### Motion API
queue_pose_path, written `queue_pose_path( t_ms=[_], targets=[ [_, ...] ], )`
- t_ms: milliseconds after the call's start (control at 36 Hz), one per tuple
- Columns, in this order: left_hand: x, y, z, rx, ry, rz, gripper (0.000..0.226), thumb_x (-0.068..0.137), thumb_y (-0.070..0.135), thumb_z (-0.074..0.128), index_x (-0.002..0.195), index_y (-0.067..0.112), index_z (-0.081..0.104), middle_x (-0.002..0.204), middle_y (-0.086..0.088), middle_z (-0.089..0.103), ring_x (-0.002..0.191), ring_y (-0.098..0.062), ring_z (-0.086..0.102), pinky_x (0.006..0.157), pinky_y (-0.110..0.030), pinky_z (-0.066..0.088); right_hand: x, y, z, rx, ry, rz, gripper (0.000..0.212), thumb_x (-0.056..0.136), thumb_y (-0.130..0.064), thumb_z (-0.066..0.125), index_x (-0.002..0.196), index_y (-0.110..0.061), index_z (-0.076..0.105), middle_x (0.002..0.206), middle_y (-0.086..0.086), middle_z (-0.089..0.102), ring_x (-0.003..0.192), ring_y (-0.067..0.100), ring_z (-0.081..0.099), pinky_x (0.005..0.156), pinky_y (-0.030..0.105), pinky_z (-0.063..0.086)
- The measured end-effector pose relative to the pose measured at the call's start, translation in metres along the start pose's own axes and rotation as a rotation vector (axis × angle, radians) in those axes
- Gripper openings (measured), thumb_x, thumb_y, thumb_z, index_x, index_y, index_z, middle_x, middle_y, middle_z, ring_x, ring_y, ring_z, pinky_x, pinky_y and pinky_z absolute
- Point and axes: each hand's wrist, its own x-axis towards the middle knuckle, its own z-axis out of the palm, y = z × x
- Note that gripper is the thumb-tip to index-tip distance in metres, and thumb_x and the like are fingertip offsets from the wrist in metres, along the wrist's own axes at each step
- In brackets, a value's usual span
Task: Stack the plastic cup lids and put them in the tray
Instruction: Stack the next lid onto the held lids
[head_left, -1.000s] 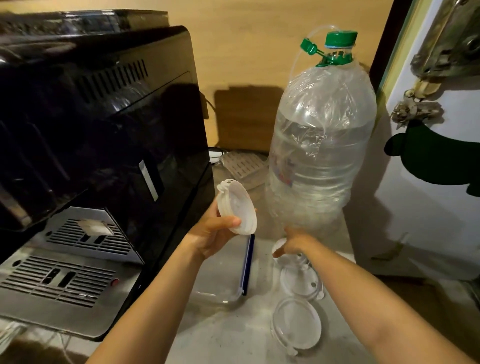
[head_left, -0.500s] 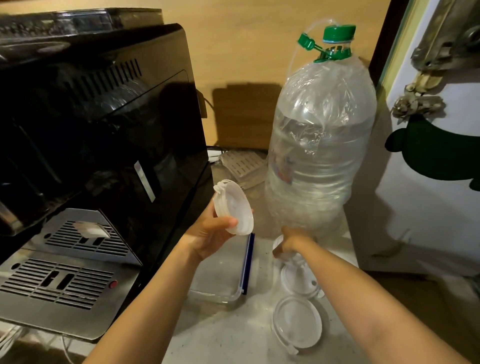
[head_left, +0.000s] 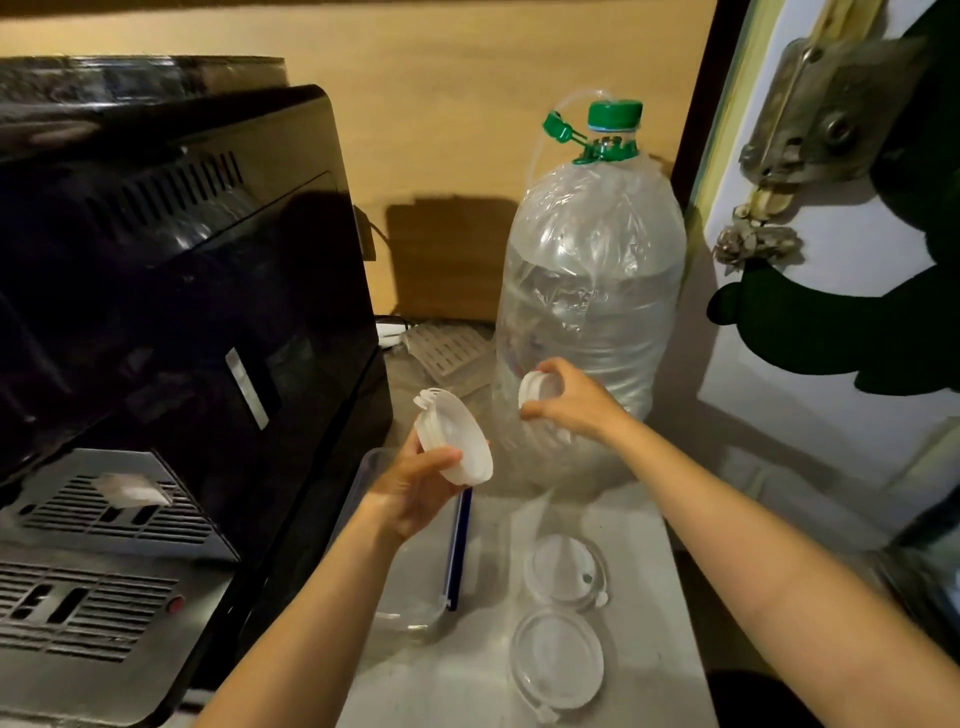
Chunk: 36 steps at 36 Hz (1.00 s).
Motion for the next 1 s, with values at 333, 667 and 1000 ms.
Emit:
queue_pose_path(
  t_ms=[333, 667, 1000],
  targets=[
    [0.010, -0.010, 0.032, -0.167, -0.071, -0.044, 0.115, 0.023, 0.026, 0.093, 0.124, 0.018, 0.038, 0.108, -0.013, 0.051, 0.100, -0.028, 0.054, 0.073, -0.034, 0.057, -0.055, -0.038, -0.045, 0.496, 0.245, -0.282, 0.071, 0.053, -0.033, 0.071, 0.107, -0.019, 0.027, 0.122, 0.018, 0.040, 0.107, 0.028, 0.048, 0.084, 0.034, 0.047],
    [0.012, -0.012, 0.047, -0.274, -0.236, -0.007, 0.101, 0.031, 0.022, 0.093, 0.121, 0.018, 0.047, 0.100, -0.010, 0.068, 0.090, -0.025, 0.068, 0.082, -0.041, 0.055, -0.075, -0.021, -0.015, 0.708, 0.192, -0.394, 0.064, 0.039, -0.040, 0.073, 0.088, -0.028, 0.033, 0.132, 0.008, 0.044, 0.118, 0.021, 0.049, 0.093, 0.034, 0.049],
    [0.006, -0.004, 0.052, -0.326, -0.261, 0.009, 0.095, 0.030, 0.021, 0.093, 0.114, 0.012, 0.052, 0.098, -0.012, 0.072, 0.090, -0.024, 0.068, 0.077, -0.038, 0.059, -0.074, -0.005, 0.013, 0.735, 0.098, -0.361, 0.060, 0.042, -0.037, 0.073, 0.087, -0.021, 0.036, 0.134, 0.002, 0.043, 0.121, 0.018, 0.047, 0.086, 0.029, 0.053]
  ],
)
